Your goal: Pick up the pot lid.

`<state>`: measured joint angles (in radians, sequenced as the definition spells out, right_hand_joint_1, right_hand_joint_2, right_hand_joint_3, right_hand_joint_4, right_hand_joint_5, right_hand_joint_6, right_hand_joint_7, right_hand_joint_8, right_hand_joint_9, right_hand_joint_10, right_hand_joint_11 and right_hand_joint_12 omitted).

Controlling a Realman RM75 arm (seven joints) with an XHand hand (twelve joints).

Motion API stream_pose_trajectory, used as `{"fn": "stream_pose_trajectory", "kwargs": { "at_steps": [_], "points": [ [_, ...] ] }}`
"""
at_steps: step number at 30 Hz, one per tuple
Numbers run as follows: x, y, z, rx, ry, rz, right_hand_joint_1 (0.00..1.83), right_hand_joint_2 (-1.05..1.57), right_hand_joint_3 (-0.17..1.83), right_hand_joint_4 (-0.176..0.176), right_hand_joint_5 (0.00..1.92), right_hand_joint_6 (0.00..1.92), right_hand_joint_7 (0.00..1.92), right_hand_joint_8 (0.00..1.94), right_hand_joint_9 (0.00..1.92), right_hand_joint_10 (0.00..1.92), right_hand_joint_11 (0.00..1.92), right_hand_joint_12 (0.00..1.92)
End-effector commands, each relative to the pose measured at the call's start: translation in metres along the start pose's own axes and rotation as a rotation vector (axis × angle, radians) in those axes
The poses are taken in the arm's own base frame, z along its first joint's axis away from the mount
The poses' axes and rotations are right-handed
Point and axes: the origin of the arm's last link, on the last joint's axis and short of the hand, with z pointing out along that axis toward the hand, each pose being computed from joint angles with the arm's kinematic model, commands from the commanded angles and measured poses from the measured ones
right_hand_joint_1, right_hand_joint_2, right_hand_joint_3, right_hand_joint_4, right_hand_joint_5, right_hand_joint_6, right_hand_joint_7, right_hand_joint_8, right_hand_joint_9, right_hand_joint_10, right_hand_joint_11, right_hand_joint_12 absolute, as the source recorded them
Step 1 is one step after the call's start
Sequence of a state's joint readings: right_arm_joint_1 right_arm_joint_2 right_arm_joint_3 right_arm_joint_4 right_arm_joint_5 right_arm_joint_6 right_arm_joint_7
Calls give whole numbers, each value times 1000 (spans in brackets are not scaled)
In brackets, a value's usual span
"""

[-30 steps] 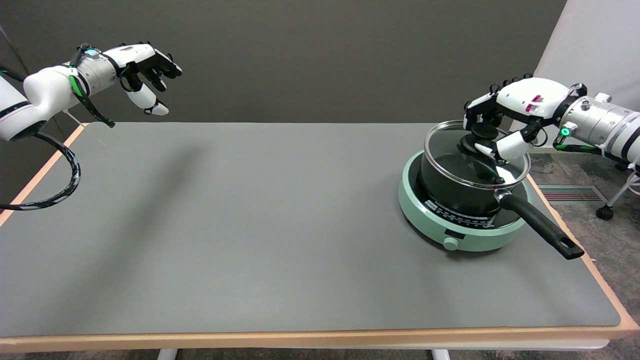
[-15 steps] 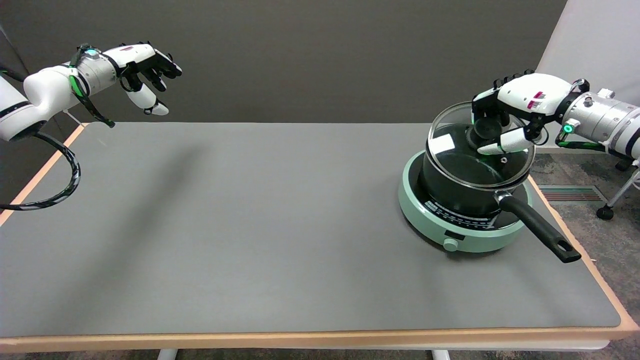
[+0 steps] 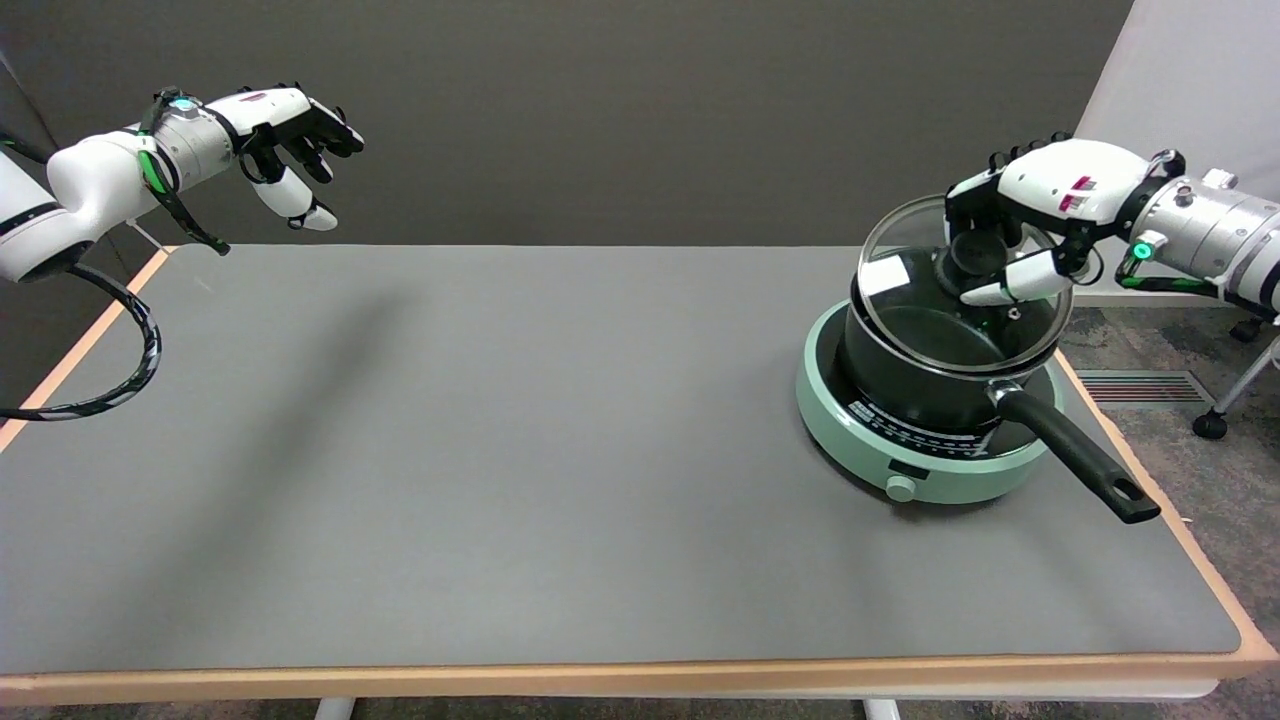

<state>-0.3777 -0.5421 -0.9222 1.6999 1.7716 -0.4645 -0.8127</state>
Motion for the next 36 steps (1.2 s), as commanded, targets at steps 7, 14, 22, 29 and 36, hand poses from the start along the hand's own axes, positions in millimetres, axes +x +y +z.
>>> {"fn": "stream_pose_trajectory", "kwargs": {
  "at_steps": [7,14,22,29,36],
  "points": [
    [53,10,-15,14,155,71,1209,968,423,-44,792,1246,969,1241,900,1251,669,1179],
    [65,11,-15,53,210,269,1206,966,429,-35,792,1256,967,1236,903,1256,673,1189],
    [90,-20,6,170,253,373,1207,967,424,-33,794,1254,969,1229,904,1284,678,1207],
    [105,-42,12,155,343,363,1208,952,452,-37,800,1246,971,1239,897,1338,695,1277],
    [94,-47,17,142,355,444,1208,945,469,-39,801,1244,967,1257,893,1380,704,1313]
  ]
}}
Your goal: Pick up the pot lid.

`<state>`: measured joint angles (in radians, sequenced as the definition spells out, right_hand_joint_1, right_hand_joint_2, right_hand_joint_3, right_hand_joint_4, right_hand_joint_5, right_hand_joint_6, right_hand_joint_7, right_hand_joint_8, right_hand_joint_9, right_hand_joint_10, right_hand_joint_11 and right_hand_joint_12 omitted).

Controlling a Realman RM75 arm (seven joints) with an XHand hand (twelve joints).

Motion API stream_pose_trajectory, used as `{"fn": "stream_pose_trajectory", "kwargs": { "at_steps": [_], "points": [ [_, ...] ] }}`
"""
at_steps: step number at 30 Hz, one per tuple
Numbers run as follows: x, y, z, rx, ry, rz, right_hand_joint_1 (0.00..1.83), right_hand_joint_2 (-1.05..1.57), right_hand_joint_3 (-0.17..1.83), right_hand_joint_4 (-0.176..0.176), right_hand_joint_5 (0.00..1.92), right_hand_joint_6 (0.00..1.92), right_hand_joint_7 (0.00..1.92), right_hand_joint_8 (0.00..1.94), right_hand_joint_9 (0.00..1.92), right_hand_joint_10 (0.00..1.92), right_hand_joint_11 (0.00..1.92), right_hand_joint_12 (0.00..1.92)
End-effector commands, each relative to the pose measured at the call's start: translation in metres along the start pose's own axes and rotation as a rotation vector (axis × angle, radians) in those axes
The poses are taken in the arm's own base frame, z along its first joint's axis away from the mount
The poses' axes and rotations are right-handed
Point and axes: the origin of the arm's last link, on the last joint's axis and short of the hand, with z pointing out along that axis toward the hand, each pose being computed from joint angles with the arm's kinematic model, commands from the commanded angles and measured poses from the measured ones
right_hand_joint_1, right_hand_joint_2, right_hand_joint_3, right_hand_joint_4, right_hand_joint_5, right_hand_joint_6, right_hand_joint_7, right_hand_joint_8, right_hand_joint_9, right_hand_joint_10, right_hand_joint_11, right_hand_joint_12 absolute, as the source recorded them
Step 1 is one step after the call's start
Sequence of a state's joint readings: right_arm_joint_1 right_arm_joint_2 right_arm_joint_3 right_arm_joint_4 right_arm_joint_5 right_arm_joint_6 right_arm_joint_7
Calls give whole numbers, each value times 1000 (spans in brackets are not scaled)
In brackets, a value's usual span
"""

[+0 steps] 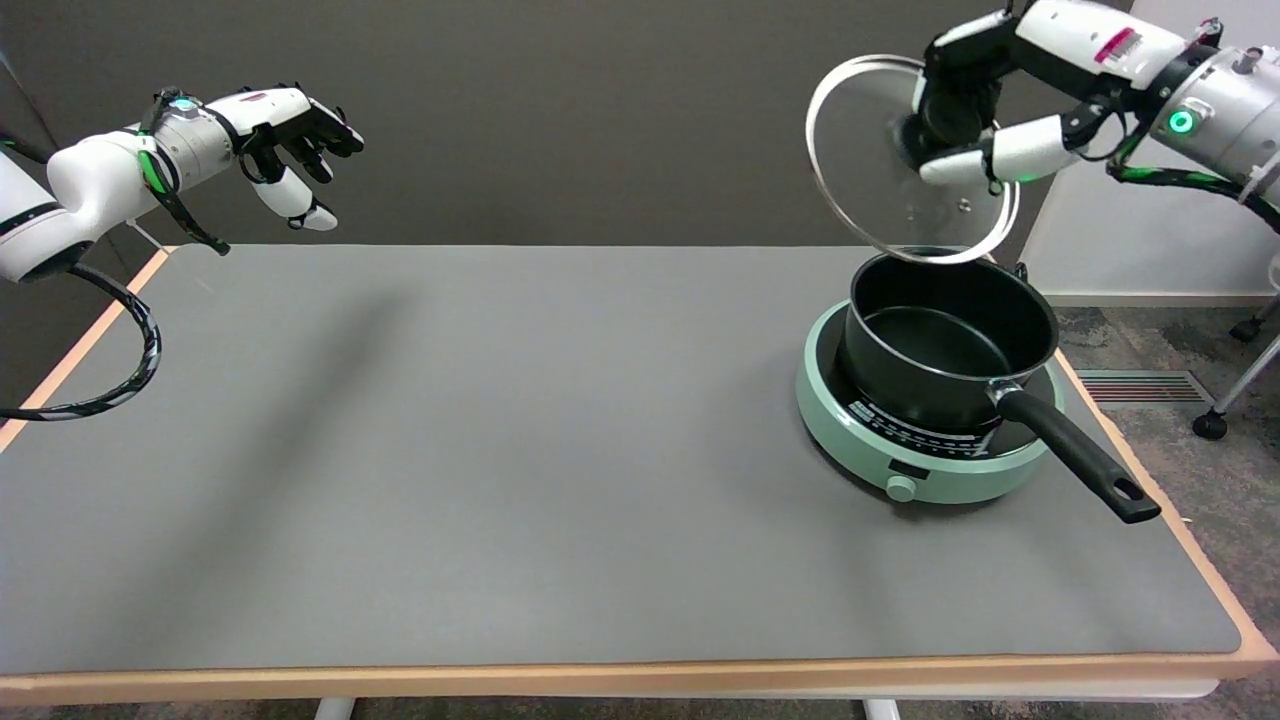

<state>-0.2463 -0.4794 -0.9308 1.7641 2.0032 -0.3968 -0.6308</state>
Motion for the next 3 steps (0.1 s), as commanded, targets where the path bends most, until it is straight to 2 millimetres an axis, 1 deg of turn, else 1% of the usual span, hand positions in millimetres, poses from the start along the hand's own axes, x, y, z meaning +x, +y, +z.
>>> {"fn": "stream_pose_trajectory", "kwargs": {
  "at_steps": [1,3],
  "points": [
    [-1,-31,19,27,108,157,1208,945,470,-38,802,1244,966,1258,893,1383,704,1317],
    [-4,-30,18,22,112,171,1208,944,473,-39,802,1244,966,1260,892,1390,703,1333]
  ]
}}
